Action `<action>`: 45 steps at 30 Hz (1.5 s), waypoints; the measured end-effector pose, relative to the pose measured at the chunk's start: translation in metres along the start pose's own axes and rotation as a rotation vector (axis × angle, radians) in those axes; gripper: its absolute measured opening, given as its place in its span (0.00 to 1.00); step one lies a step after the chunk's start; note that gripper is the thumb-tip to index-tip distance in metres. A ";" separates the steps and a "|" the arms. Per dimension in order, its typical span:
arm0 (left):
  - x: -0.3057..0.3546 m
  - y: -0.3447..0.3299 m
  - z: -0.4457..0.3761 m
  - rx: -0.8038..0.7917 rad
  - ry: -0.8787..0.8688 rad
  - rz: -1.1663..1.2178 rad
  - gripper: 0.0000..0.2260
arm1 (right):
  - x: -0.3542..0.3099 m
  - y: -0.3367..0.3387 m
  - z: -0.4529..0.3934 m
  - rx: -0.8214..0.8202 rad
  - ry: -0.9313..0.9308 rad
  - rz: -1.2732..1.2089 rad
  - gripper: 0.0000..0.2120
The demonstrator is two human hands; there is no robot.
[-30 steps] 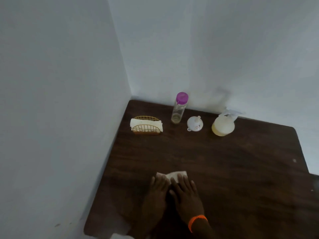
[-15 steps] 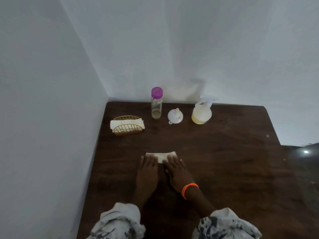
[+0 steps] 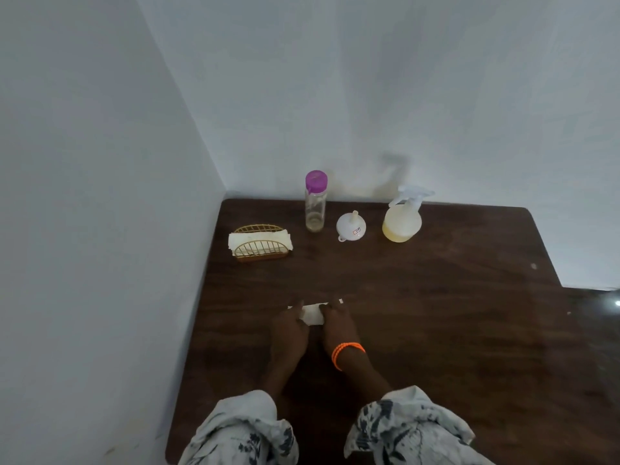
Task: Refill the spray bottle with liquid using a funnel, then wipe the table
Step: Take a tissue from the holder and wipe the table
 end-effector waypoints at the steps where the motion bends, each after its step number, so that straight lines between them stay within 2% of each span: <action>1: -0.004 0.000 -0.002 -0.014 0.027 0.027 0.19 | -0.004 -0.005 -0.001 0.001 0.002 -0.008 0.14; 7: -0.019 0.000 -0.017 -0.090 0.213 0.284 0.16 | -0.016 -0.017 0.000 0.150 -0.174 -0.420 0.09; 10: -0.025 0.001 -0.022 -0.114 0.332 0.474 0.18 | -0.015 -0.020 0.001 0.167 -0.196 -0.674 0.13; 13: -0.014 0.009 -0.031 -0.128 0.353 0.608 0.09 | -0.014 -0.010 -0.002 0.177 -0.179 -0.972 0.16; 15: 0.004 0.013 -0.038 -0.175 0.335 0.668 0.08 | -0.006 0.004 -0.007 0.197 -0.189 -1.115 0.16; 19: 0.067 0.009 -0.037 -0.342 0.248 0.773 0.08 | 0.028 0.065 -0.006 0.350 -0.238 -1.096 0.11; 24: 0.150 -0.025 -0.018 -0.490 0.161 0.757 0.08 | 0.071 0.132 0.013 0.343 -0.271 -1.280 0.13; 29: 0.217 -0.085 0.002 -0.511 0.112 0.600 0.06 | 0.134 0.201 0.041 0.451 -0.272 -1.132 0.14; 35: 0.301 -0.162 0.039 -0.406 -0.009 0.313 0.06 | 0.238 0.268 0.082 0.606 -0.320 -1.066 0.13; 39: 0.352 -0.224 0.075 -0.389 0.021 0.378 0.08 | 0.304 0.306 0.110 0.660 -0.339 -1.024 0.12; 42: 0.385 -0.272 0.103 -0.478 0.060 0.465 0.06 | 0.347 0.326 0.124 0.657 -0.339 -1.048 0.12; 45: 0.413 -0.305 0.131 -0.580 0.057 0.485 0.02 | 0.384 0.342 0.135 0.616 -0.327 -1.103 0.08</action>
Point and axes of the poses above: each hand's wrist, its own z-axis away from the middle knuckle, its own y-axis out of the back of the hand, x = y × z, the point moved 8 cm from there along -z, towards the middle knuckle, and after that the axes turned 8 degrees about y, right-handed, at the moved point
